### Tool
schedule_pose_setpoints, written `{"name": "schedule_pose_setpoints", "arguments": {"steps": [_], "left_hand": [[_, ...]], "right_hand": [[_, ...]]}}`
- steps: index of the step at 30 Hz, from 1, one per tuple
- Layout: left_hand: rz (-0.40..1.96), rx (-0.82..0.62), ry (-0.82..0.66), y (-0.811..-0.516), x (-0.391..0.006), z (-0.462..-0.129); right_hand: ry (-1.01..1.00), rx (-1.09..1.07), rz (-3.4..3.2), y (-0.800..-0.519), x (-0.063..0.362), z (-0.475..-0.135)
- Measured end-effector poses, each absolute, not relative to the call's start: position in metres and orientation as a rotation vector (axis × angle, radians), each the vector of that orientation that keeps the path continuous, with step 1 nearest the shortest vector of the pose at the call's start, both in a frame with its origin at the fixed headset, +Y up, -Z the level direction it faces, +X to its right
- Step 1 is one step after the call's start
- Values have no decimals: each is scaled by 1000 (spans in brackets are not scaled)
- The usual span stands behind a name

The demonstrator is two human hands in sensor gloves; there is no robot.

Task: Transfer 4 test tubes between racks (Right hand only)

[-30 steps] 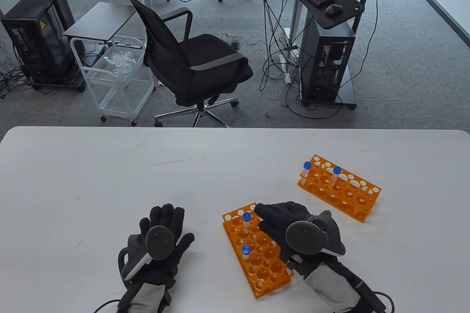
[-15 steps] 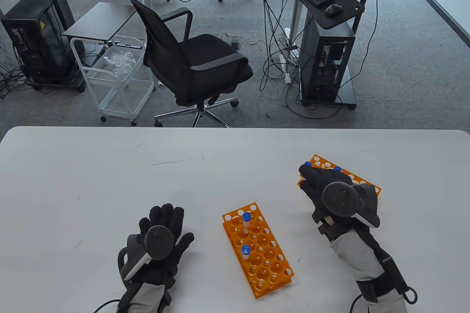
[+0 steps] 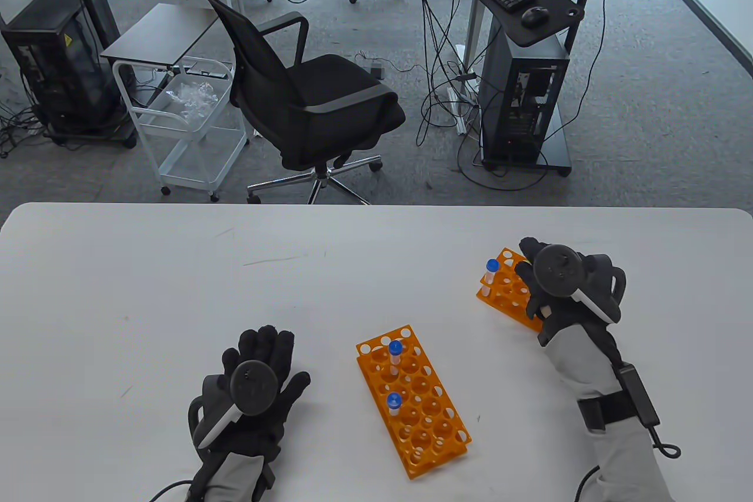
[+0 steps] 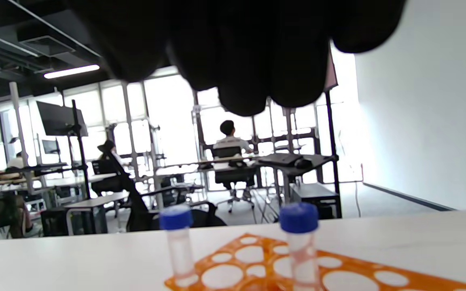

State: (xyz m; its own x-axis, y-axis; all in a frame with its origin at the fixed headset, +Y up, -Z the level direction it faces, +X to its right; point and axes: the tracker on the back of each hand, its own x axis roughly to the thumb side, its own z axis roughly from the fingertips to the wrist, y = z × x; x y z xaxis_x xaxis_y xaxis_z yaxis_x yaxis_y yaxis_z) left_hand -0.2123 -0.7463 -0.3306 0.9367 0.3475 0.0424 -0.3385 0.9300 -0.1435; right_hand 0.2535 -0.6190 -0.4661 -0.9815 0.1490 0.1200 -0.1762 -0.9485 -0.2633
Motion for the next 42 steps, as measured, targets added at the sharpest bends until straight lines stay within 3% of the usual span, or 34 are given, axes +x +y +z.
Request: {"name": "schedule_pose_setpoints", "arguments": {"steps": [21, 30, 42], "left_hand": [[349, -122, -56, -744, -215, -330], [352, -118, -58, -745, -215, -330], [352, -115, -62, -744, -215, -329]], "right_hand": [[-121, -133, 3026, -672, 272, -513], [-128, -152, 3056, -685, 273, -518], [-197, -147, 3046, -681, 277, -514]]}}
